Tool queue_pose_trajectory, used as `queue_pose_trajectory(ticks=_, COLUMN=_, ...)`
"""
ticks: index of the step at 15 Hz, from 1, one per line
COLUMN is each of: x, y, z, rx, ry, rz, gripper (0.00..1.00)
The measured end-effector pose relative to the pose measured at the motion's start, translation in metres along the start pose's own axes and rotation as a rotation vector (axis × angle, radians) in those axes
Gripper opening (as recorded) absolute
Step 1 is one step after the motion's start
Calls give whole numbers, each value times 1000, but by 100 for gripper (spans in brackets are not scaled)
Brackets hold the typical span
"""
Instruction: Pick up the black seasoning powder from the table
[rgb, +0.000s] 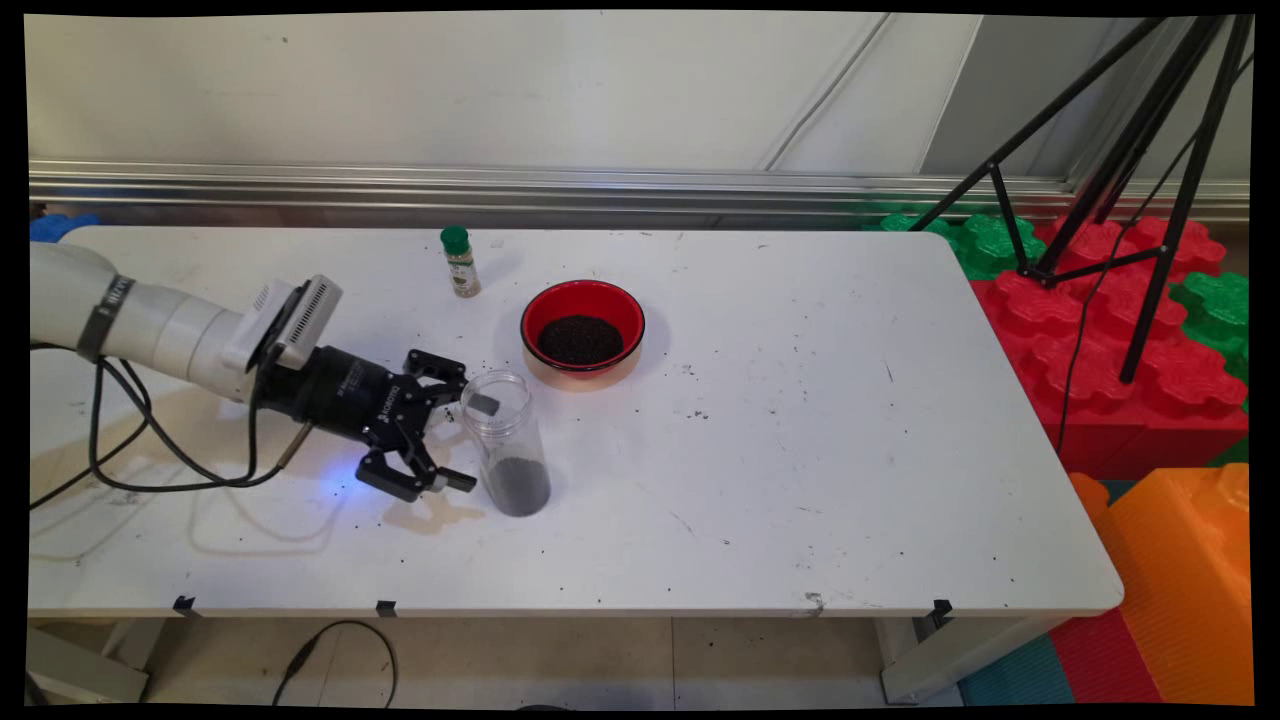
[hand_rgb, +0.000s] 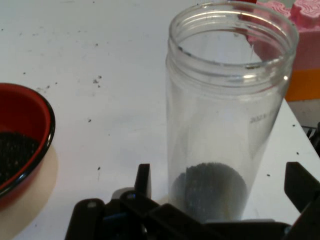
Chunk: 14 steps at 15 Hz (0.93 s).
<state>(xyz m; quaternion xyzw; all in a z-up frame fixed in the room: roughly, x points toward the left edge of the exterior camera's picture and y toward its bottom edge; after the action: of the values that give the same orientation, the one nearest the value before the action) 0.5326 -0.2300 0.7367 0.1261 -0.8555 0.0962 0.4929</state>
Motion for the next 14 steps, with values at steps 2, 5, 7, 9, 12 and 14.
queue_pose_trajectory(ticks=2, x=-1, y=0, z=6, rx=0, ry=7, rz=0, gripper=100)
queue_pose_trajectory(ticks=5, x=-3, y=0, z=15, rx=-1, ry=15, rz=-1, gripper=100)
queue_pose_trajectory(ticks=7, x=-4, y=0, z=20, rx=0, ry=19, rz=-2, gripper=100)
queue_pose_trajectory(ticks=9, x=-5, y=-1, z=24, rx=1, ry=22, rz=-5, gripper=100)
queue_pose_trajectory(ticks=12, x=-7, y=-2, z=31, rx=3, ry=26, rz=-7, gripper=100)
queue_pose_trajectory(ticks=14, x=-8, y=-3, z=35, rx=4, ry=27, rz=-9, gripper=100)
